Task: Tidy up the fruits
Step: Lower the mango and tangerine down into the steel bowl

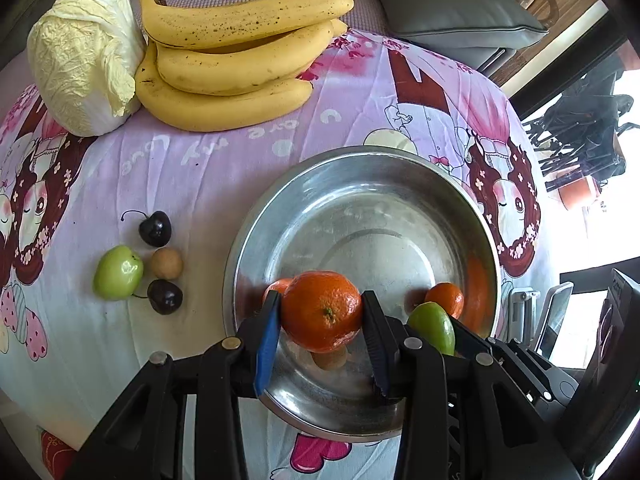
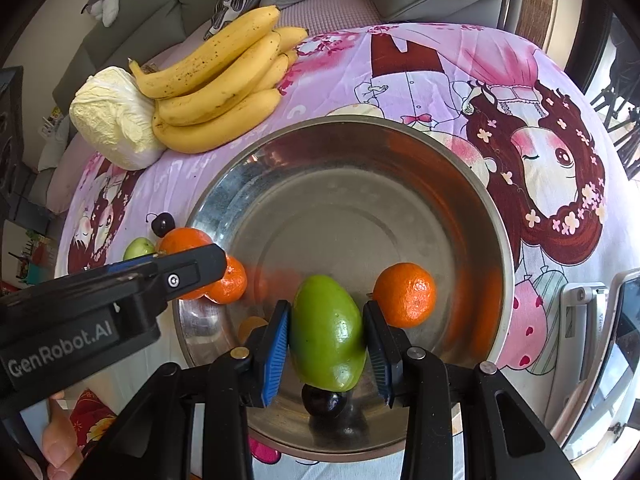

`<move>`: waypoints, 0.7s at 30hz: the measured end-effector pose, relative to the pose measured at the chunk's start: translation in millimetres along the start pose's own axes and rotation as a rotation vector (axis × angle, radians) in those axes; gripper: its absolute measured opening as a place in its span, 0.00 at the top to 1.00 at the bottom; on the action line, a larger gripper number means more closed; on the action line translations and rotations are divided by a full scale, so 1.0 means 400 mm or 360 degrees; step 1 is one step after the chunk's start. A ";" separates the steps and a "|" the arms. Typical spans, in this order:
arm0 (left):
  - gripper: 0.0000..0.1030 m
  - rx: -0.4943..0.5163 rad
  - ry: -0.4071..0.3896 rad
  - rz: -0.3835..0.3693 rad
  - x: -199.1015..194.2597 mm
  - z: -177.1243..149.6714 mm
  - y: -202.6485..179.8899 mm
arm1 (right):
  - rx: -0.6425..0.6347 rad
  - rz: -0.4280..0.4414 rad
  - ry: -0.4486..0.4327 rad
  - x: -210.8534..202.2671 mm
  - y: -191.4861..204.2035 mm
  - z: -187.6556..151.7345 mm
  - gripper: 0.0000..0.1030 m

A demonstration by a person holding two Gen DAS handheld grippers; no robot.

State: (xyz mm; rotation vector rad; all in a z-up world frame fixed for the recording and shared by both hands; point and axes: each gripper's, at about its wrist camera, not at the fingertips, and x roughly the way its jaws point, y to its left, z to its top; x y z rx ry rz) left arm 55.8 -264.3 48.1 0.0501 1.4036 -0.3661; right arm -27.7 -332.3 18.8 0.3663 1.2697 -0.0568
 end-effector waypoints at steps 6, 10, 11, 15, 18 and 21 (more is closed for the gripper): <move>0.60 -0.0006 0.0032 0.0000 0.033 0.026 0.004 | -0.0011 -0.0010 0.0022 0.021 0.010 0.021 0.62; 0.60 -0.0001 0.0054 -0.0009 0.056 0.041 0.001 | -0.0008 -0.0015 0.0035 0.036 0.011 0.032 0.62; 0.60 0.0002 0.0056 -0.0011 0.061 0.044 0.000 | -0.0008 -0.0018 0.0038 0.039 0.010 0.036 0.62; 0.60 -0.0002 0.0071 -0.0016 0.081 0.055 0.002 | -0.0019 -0.0028 0.0039 0.046 0.012 0.051 0.62; 0.60 -0.0005 0.0081 -0.0021 0.095 0.059 0.005 | -0.0024 -0.0036 0.0042 0.050 0.013 0.063 0.62; 0.60 -0.0006 0.0087 -0.0033 0.107 0.062 0.007 | -0.0028 -0.0039 0.0045 0.056 0.016 0.071 0.62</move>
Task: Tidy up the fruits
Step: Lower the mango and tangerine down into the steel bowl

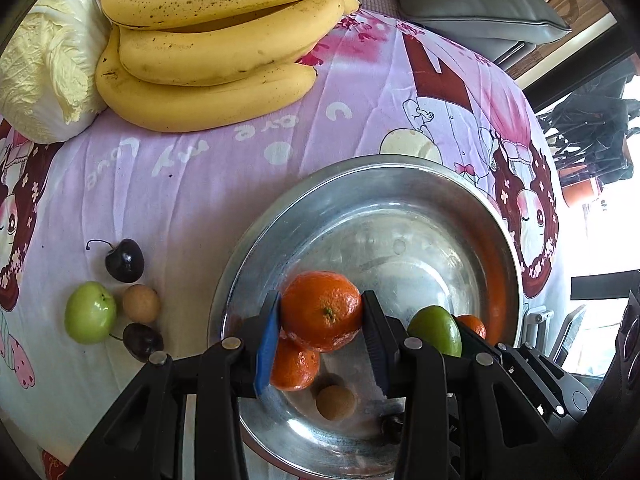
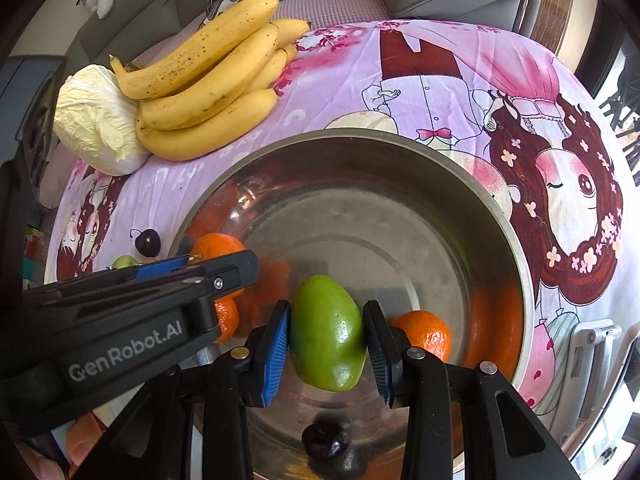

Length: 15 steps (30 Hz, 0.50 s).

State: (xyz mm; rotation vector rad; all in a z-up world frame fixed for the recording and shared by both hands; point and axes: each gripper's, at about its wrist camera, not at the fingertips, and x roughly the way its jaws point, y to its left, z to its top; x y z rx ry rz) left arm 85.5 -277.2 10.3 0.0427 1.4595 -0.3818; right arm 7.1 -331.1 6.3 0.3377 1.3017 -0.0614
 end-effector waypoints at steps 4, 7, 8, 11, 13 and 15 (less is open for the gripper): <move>0.60 -0.0009 0.0011 -0.0033 0.010 -0.003 0.003 | -0.0001 -0.0007 0.0002 0.006 0.006 0.004 0.62; 0.60 -0.0005 0.0017 -0.0044 0.015 -0.003 0.005 | -0.0004 -0.0022 0.0014 0.011 0.008 0.005 0.62; 0.60 -0.0006 0.0020 -0.0045 0.016 -0.003 0.005 | -0.0003 -0.0025 0.0015 0.012 0.008 0.005 0.62; 0.60 -0.0009 0.0021 -0.0043 0.016 -0.001 0.004 | -0.0001 -0.0021 0.0013 0.013 0.007 0.007 0.62; 0.60 -0.0005 0.0017 -0.0042 0.014 0.000 0.005 | 0.0000 -0.0023 0.0013 0.013 0.007 0.007 0.62; 0.60 -0.0002 0.0021 -0.0041 0.013 -0.003 0.004 | 0.0001 -0.0022 0.0013 0.014 0.007 0.007 0.62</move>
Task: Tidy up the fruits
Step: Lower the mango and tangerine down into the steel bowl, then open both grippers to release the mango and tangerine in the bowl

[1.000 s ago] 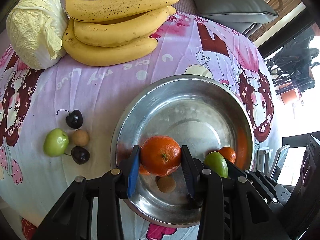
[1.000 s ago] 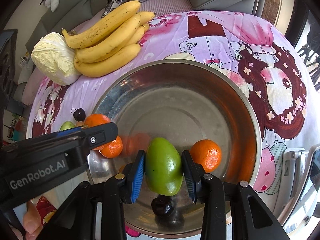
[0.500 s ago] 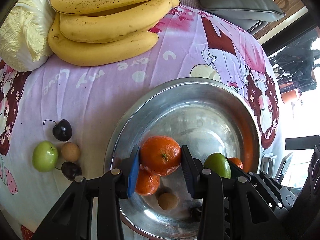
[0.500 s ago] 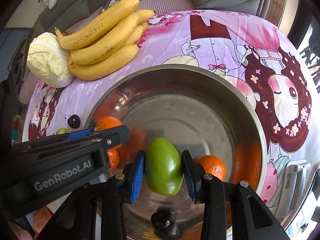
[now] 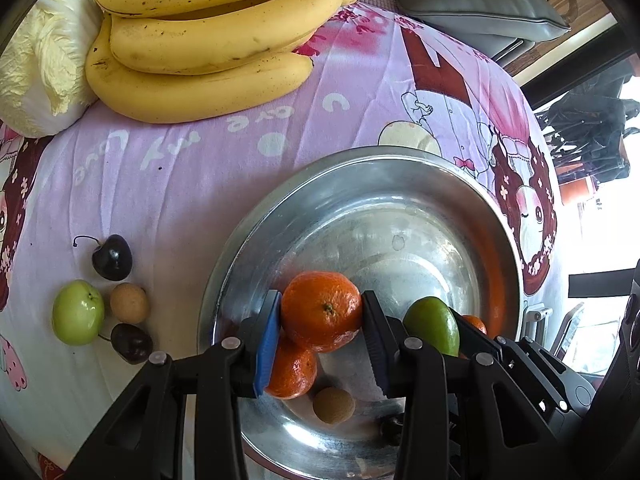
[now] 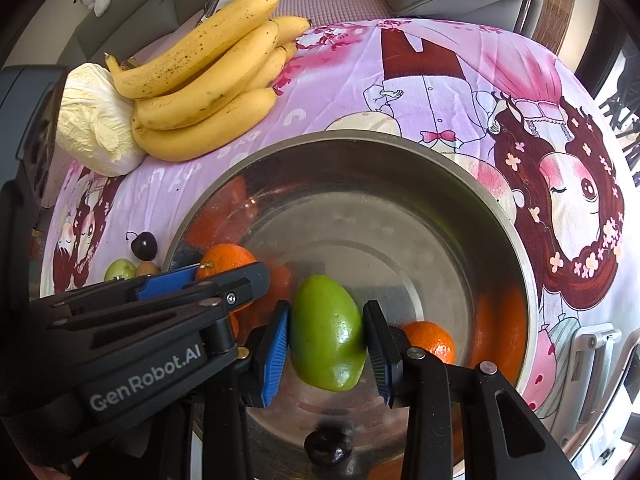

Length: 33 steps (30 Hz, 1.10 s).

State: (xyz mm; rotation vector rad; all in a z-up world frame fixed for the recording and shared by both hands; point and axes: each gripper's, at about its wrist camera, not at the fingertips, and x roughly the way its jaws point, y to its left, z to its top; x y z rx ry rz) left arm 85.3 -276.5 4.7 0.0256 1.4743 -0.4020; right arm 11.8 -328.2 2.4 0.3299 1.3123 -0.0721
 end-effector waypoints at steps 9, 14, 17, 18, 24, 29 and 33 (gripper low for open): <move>0.60 -0.0006 0.0007 0.0002 -0.001 -0.003 -0.001 | -0.0005 -0.0006 0.0000 -0.004 0.000 0.000 0.62; 0.60 -0.0004 0.0000 -0.0011 -0.012 -0.009 0.002 | -0.0006 -0.0014 -0.0002 -0.007 0.003 -0.001 0.62; 0.60 -0.0005 -0.0007 -0.0014 -0.022 -0.011 0.003 | -0.0010 -0.0020 0.0003 -0.007 0.006 -0.002 0.61; 0.60 -0.0007 -0.0009 -0.0017 -0.028 -0.012 0.004 | -0.0014 -0.0020 0.0005 -0.007 0.007 -0.001 0.61; 0.60 -0.0012 -0.0025 -0.0029 -0.052 -0.019 0.008 | -0.0032 -0.0025 -0.0022 -0.027 0.020 0.004 0.61; 0.59 -0.0022 -0.0044 -0.0037 -0.080 -0.024 0.016 | -0.0055 -0.0036 -0.0035 -0.050 0.033 0.005 0.61; 0.59 -0.0033 -0.0062 -0.0040 -0.105 -0.037 0.028 | -0.0067 -0.0048 -0.0040 -0.067 0.045 0.001 0.61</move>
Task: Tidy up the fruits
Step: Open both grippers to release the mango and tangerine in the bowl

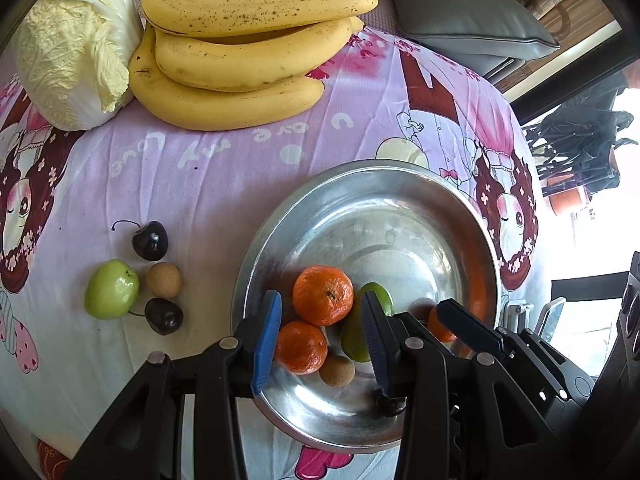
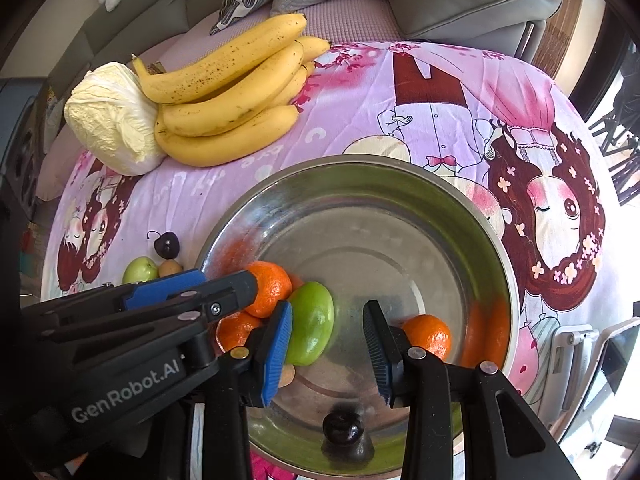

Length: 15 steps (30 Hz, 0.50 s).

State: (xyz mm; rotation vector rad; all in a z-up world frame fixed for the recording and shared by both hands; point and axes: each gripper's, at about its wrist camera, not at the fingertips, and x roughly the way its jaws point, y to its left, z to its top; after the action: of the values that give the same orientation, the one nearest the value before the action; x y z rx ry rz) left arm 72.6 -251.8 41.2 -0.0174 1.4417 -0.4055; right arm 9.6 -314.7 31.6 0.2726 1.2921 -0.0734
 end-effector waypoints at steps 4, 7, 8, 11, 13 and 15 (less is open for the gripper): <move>0.59 -0.0013 -0.0014 0.0004 -0.017 -0.008 0.014 | -0.0009 -0.0018 -0.0001 -0.013 0.011 -0.005 0.61; 0.57 -0.0028 -0.0017 0.0012 -0.026 -0.016 0.028 | -0.0019 -0.0029 0.0009 -0.018 0.020 -0.012 0.61; 0.55 -0.0035 -0.0018 0.0016 -0.028 -0.018 0.033 | -0.0020 -0.0032 0.0013 -0.019 0.023 -0.014 0.61; 0.53 -0.0052 -0.0021 0.0027 -0.036 -0.027 0.054 | -0.0018 -0.0042 0.0029 -0.019 0.030 -0.023 0.61; 0.53 -0.0065 -0.0023 0.0037 -0.043 -0.033 0.070 | -0.0013 -0.0043 0.0038 -0.017 0.035 -0.029 0.61; 0.50 -0.0077 -0.0022 0.0060 -0.047 -0.038 0.088 | -0.0014 -0.0047 0.0049 -0.015 0.041 -0.034 0.61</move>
State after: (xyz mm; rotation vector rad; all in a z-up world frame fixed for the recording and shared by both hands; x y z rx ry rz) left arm 65.5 -210.3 48.1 -0.0317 1.4360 -0.3387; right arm -1.6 -296.3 36.6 0.2478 1.3270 -0.0891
